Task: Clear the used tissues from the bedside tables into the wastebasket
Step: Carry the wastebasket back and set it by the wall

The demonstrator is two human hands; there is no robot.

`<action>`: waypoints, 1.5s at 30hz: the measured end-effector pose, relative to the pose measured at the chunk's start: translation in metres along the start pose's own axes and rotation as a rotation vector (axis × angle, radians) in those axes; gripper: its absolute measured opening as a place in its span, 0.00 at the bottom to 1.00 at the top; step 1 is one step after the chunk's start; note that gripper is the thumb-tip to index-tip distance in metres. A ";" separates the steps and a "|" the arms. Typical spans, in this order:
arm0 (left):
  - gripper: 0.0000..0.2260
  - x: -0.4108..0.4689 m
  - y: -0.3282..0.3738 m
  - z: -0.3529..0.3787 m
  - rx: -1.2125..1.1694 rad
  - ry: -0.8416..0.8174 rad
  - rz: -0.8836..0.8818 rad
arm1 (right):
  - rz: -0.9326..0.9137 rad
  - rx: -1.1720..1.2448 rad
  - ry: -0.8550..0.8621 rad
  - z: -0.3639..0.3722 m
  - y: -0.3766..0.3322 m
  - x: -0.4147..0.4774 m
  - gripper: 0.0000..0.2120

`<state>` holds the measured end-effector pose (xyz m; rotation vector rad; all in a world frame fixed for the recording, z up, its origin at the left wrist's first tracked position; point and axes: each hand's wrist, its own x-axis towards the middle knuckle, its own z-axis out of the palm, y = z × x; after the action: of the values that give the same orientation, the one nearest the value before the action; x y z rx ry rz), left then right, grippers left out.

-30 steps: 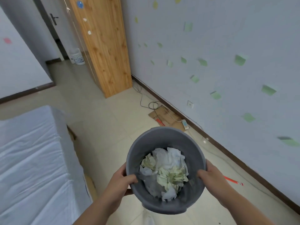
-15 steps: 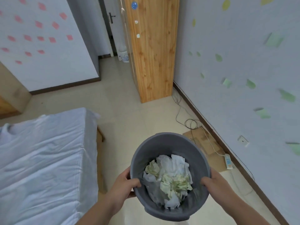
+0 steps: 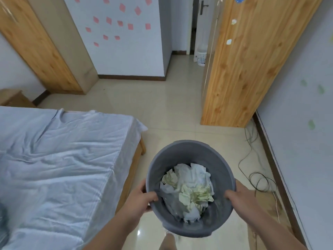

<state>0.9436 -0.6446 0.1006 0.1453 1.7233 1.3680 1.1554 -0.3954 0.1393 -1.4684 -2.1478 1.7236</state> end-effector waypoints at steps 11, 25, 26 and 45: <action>0.23 0.232 0.180 -0.040 0.045 -0.029 0.041 | -0.036 -0.043 0.005 -0.004 -0.163 0.242 0.16; 0.24 0.517 0.365 -0.066 0.043 0.024 0.015 | -0.001 0.062 -0.017 -0.015 -0.327 0.557 0.14; 0.24 0.536 0.382 -0.069 0.028 0.033 0.014 | -0.009 0.053 -0.038 -0.016 -0.346 0.583 0.15; 0.27 0.881 0.603 -0.264 -0.139 0.143 0.033 | -0.129 -0.087 -0.112 0.106 -0.659 0.965 0.12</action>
<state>-0.0076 -0.0925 0.0955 -0.0020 1.7417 1.5487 0.1420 0.1955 0.1179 -1.2467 -2.3433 1.7285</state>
